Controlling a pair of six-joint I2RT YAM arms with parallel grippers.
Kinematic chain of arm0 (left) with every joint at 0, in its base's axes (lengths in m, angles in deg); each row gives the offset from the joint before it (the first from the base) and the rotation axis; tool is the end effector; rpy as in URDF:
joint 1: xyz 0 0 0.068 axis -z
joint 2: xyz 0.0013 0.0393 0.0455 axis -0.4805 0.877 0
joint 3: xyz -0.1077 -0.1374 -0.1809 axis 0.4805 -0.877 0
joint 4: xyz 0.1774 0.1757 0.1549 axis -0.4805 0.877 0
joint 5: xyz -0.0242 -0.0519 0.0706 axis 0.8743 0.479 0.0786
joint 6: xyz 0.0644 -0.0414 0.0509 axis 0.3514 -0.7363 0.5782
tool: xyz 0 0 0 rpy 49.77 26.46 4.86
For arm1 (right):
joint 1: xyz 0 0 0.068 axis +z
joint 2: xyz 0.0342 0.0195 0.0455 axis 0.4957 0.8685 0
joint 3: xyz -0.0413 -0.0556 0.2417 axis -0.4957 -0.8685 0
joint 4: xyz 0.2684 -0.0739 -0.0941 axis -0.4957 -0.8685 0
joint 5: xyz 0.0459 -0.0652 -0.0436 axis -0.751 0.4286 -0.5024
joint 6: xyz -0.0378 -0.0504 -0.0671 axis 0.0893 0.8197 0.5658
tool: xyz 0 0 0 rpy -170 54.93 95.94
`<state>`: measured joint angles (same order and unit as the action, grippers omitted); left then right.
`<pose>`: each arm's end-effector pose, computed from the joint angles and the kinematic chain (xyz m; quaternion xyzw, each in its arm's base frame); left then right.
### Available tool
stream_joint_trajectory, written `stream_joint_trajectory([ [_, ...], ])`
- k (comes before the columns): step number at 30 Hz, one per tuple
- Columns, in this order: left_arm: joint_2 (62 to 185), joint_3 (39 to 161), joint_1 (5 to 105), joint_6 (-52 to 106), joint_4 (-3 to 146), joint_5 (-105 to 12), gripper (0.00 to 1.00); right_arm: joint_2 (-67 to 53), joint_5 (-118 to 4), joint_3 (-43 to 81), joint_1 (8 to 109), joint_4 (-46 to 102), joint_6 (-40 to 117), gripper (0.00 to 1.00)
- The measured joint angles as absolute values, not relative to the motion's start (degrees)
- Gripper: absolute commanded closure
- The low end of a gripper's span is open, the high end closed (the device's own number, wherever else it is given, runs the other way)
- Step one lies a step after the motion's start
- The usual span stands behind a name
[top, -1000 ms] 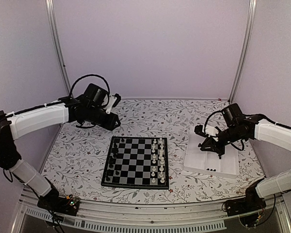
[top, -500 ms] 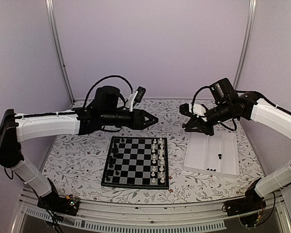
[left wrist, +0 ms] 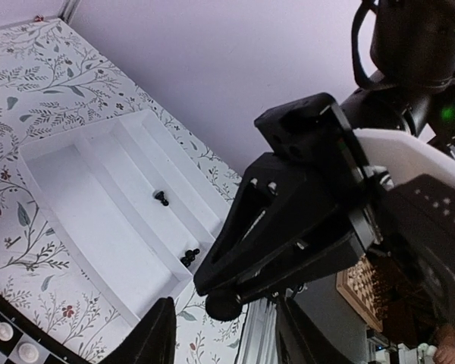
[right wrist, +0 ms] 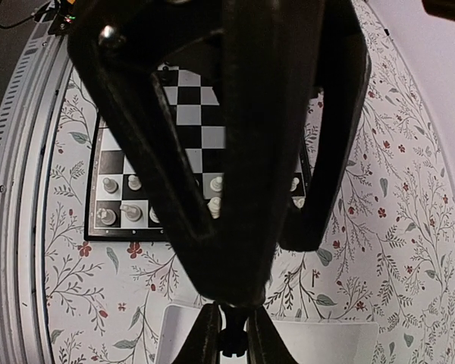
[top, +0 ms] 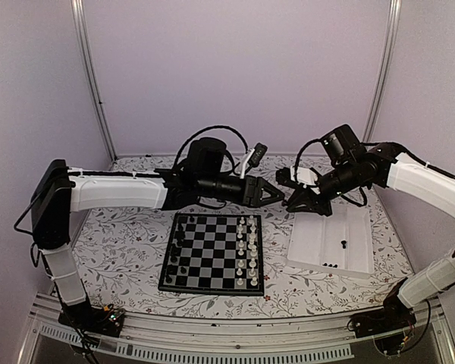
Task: Set up the chess pieces on the board
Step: Place the chess piece on the chessboard.
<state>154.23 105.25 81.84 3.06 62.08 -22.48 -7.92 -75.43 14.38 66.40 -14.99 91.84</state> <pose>0.2640 -0.4248 0.2257 0.2808 0.7361 -0.5600 0.2562 0.2618 0.2408 0.2495 -0.6659 0.6422 0.1884 0.3297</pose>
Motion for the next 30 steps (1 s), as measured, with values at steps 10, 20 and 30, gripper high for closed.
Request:
stream_joint_trajectory([
  [10,158.7,108.9,82.9,1.9,62.2,-20.2,0.66,-7.3,-75.4,14.4,66.6,-15.0,91.8,0.86],
  [20,158.8,109.1,83.0,1.5,62.3,-19.8,0.81,-7.3,-75.4,14.4,66.8,-15.3,91.8,0.86],
  [30,158.7,108.7,83.0,1.5,61.8,-19.9,0.85,-7.3,-74.5,14.4,66.8,-15.2,91.6,0.63],
])
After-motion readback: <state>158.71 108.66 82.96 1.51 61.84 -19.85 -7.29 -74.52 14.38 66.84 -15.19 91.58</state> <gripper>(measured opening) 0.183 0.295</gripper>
